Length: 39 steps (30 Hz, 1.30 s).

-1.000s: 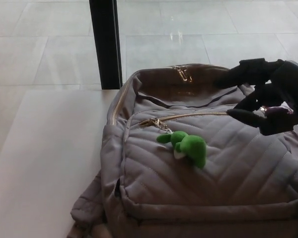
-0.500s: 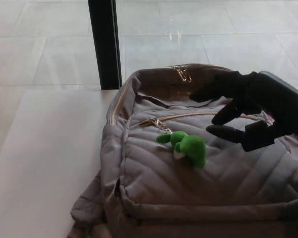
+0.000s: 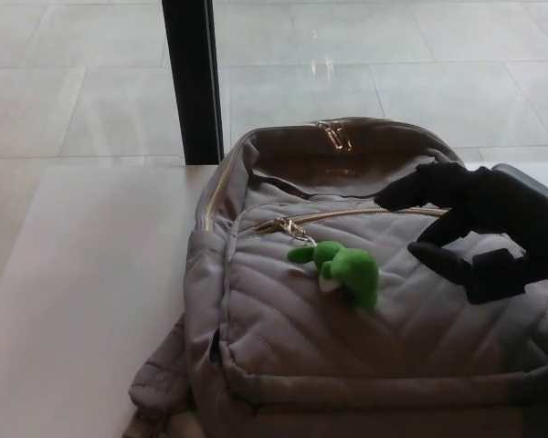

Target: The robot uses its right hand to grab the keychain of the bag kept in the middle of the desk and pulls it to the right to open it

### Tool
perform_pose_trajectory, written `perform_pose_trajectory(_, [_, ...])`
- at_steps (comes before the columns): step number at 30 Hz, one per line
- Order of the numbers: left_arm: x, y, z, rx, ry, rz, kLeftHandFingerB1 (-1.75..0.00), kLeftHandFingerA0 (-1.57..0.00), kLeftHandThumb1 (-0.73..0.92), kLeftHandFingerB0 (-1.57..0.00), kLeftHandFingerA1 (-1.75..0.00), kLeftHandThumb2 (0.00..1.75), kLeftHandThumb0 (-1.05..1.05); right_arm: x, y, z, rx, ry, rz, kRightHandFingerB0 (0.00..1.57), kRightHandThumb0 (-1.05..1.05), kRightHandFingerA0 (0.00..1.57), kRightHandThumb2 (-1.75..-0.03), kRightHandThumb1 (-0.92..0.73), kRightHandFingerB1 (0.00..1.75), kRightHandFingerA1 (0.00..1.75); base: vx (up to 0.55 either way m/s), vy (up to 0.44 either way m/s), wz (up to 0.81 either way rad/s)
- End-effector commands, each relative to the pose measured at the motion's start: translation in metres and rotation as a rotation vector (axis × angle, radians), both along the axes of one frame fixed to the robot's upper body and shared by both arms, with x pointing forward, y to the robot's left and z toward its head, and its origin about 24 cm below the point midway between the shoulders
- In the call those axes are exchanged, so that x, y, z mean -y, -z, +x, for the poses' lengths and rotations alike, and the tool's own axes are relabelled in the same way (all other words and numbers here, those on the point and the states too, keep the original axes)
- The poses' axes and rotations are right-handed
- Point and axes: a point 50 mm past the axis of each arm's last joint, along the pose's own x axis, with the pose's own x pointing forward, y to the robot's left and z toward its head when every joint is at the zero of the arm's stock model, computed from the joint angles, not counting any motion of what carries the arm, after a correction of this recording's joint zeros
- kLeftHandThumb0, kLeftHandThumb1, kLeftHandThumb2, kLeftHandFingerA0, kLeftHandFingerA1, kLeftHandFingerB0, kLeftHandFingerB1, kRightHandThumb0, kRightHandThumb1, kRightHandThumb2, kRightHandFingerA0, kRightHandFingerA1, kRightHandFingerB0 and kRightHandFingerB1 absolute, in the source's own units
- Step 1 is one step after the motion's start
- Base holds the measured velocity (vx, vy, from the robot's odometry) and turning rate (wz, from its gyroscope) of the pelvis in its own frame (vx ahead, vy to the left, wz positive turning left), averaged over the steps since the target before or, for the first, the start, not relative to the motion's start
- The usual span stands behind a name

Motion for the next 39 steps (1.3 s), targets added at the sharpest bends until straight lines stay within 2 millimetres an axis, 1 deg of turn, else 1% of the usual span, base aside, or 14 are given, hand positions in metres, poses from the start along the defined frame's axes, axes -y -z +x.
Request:
perform_pose_trajectory(1, [-0.006, -0.005, 0.000, -0.002, 0.009, 0.012, -0.43, -0.60, 0.89, -0.47, -0.53, 0.66, -0.70, -0.007, 0.006, -0.006, 0.010, -0.021, -0.055, 0.35, -0.84, 0.56, -1.08, -0.67, 0.49, 0.68, 0.00, 0.000, 0.00])
perform_pose_trajectory(3, [-0.006, -0.005, 0.000, -0.002, 0.017, 0.022, -0.43, -0.60, 0.89, -0.47, -0.53, 0.67, -0.70, -0.014, 0.005, -0.009, 0.027, -0.053, -0.071, 0.41, -0.84, 0.66, -0.65, -0.84, 0.36, 0.76, 0.00, 0.000, 0.00])
perform_pose_trajectory(8, [-0.005, -0.004, 0.001, 0.005, 0.011, 0.017, -0.44, -0.60, 0.89, -0.47, -0.53, 0.67, -0.72, -0.033, -0.003, -0.014, 0.060, -0.108, -0.084, 0.34, -0.89, 0.58, -0.65, -0.84, 0.37, 0.61, 0.00, 0.000, 0.00])
perform_pose_trajectory(9, [-0.005, -0.004, 0.001, 0.004, 0.012, 0.018, -0.43, -0.61, 0.90, -0.48, -0.53, 0.67, -0.71, -0.034, -0.003, -0.015, 0.065, -0.114, -0.090, 0.29, -0.93, 0.54, -1.10, -0.70, 0.48, 0.66, 0.00, 0.000, 0.00])
perform_pose_trajectory(10, [-0.005, -0.004, 0.001, 0.004, 0.011, 0.015, -0.43, -0.60, 0.90, -0.47, -0.54, 0.67, -0.72, -0.034, -0.003, -0.015, 0.067, -0.118, -0.096, 0.33, -0.88, 0.57, -0.66, -0.84, 0.37, 0.59, 0.00, 0.000, 0.00])
perform_pose_trajectory(18, [-0.006, -0.004, 0.002, 0.011, -0.006, 0.005, -0.45, -0.58, 0.90, -0.49, -0.54, 0.67, -0.74, -0.024, 0.008, -0.013, 0.027, -0.058, -0.167, 0.24, -0.93, 0.62, -1.08, -0.69, 0.46, 0.71, 0.00, 0.000, 0.00])
perform_pose_trajectory(21, [-0.005, -0.004, 0.003, 0.010, -0.009, 0.002, -0.45, -0.60, 0.90, -0.50, -0.54, 0.66, -0.73, -0.020, 0.010, -0.012, 0.000, -0.030, -0.179, 0.24, -0.86, 0.61, -1.03, -0.61, 0.46, 0.72, 0.00, 0.000, 0.00])
perform_pose_trajectory(22, [-0.005, -0.004, 0.003, 0.011, -0.012, 0.003, -0.45, -0.62, 0.90, -0.51, -0.55, 0.66, -0.74, -0.018, 0.012, -0.011, -0.006, -0.018, -0.187, 0.31, -0.90, 0.66, -0.64, -0.77, 0.32, 0.68, 0.00, 0.000, 0.00])
perform_pose_trajectory(24, [-0.005, -0.004, 0.004, 0.009, -0.019, 0.006, -0.45, -0.64, 0.90, -0.52, -0.56, 0.66, -0.74, -0.017, 0.016, -0.009, -0.005, -0.004, -0.210, 0.25, -0.95, 0.65, -1.00, -0.60, 0.44, 0.72, 0.00, 0.000, 0.00])
perform_pose_trajectory(25, [-0.005, -0.004, 0.005, 0.010, -0.015, 0.010, -0.46, -0.64, 0.90, -0.52, -0.57, 0.67, -0.74, -0.017, 0.017, -0.009, -0.007, -0.002, -0.216, 0.30, -0.89, 0.70, -0.61, -0.69, 0.33, 0.71, 0.00, 0.000, 0.00])
perform_pose_trajectory(32, [-0.004, -0.004, 0.006, 0.012, -0.008, 0.014, -0.46, -0.64, 0.91, -0.52, -0.57, 0.67, -0.75, -0.033, 0.025, -0.010, -0.056, -0.036, -0.216, 0.29, -0.84, 0.67, -0.59, -0.61, 0.34, 0.65, 0.00, 0.000, 0.00])
perform_pose_trajectory(34, [-0.003, -0.004, 0.006, 0.017, 0.006, 0.016, -0.46, -0.63, 0.92, -0.49, -0.56, 0.69, -0.73, -0.041, 0.025, -0.012, -0.046, -0.059, -0.220, 0.22, -0.89, 0.65, -0.93, -0.50, 0.44, 0.73, 0.00, 0.000, 0.00])
perform_pose_trajectory(35, [-0.003, -0.004, 0.005, 0.019, 0.013, 0.017, -0.47, -0.62, 0.92, -0.50, -0.57, 0.69, -0.75, -0.047, 0.025, -0.013, -0.045, -0.074, -0.219, 0.27, -0.85, 0.67, -0.59, -0.61, 0.34, 0.68, 0.00, 0.000, 0.00])
perform_pose_trajectory(39, [-0.002, -0.004, 0.006, 0.020, 0.021, 0.022, -0.47, -0.63, 0.92, -0.51, -0.55, 0.71, -0.77, -0.058, 0.022, -0.013, -0.017, -0.098, -0.234, 0.26, -0.84, 0.65, -0.59, -0.62, 0.37, 0.68, 0.00, 0.000, 0.00])
